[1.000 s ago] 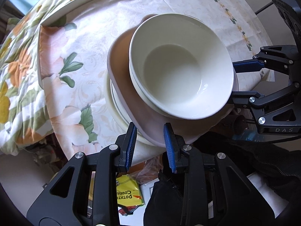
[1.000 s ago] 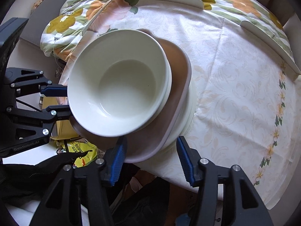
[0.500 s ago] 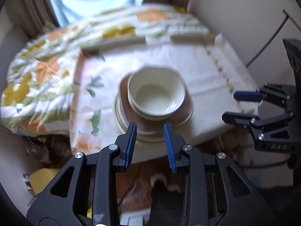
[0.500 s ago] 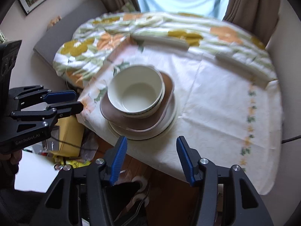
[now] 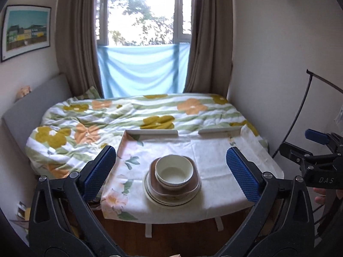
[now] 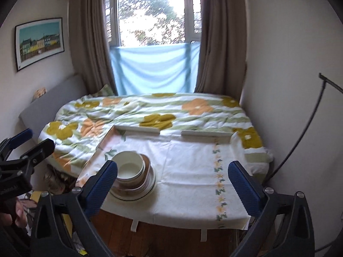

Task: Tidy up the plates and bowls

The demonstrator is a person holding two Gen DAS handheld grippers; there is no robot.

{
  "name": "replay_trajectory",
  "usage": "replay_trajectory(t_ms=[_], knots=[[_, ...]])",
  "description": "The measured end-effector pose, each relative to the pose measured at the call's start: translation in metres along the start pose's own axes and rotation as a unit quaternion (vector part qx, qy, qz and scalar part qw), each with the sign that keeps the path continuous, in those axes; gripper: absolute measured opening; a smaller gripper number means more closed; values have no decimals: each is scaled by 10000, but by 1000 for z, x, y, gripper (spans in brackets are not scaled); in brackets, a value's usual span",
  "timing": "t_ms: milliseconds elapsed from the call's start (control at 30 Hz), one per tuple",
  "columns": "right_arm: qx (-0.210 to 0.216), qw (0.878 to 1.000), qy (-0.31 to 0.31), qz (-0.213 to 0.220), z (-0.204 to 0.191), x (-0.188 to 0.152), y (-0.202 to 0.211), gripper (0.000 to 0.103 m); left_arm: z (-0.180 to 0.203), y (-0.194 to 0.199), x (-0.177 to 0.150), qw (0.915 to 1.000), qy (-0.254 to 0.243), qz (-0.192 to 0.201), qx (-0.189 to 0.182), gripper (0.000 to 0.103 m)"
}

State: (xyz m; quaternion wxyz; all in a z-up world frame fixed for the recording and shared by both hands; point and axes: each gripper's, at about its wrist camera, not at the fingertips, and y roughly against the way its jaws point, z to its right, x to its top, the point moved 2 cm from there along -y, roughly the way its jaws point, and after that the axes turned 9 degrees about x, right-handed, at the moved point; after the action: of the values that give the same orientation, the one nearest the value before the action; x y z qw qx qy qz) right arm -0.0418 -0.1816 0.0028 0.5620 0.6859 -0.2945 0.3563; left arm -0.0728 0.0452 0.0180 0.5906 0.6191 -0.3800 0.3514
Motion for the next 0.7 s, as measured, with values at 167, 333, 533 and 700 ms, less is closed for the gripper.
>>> replay_trajectory(t_ms=[167, 333, 533, 700], knots=[[-146, 9996, -92, 231, 4, -5, 13, 102, 5, 17, -6, 9997, 5, 177, 147, 102], [-218, 9993, -50, 316, 3, -10, 19, 102, 13, 21, -12, 9997, -10, 157, 165, 102], [-219, 9989, -56, 399, 3, -11, 26, 102, 21, 22, -13, 9995, -112, 169, 254, 102], [-196, 9989, -73, 412, 4, -11, 25, 102, 24, 21, -12, 9996, -60, 191, 206, 102]])
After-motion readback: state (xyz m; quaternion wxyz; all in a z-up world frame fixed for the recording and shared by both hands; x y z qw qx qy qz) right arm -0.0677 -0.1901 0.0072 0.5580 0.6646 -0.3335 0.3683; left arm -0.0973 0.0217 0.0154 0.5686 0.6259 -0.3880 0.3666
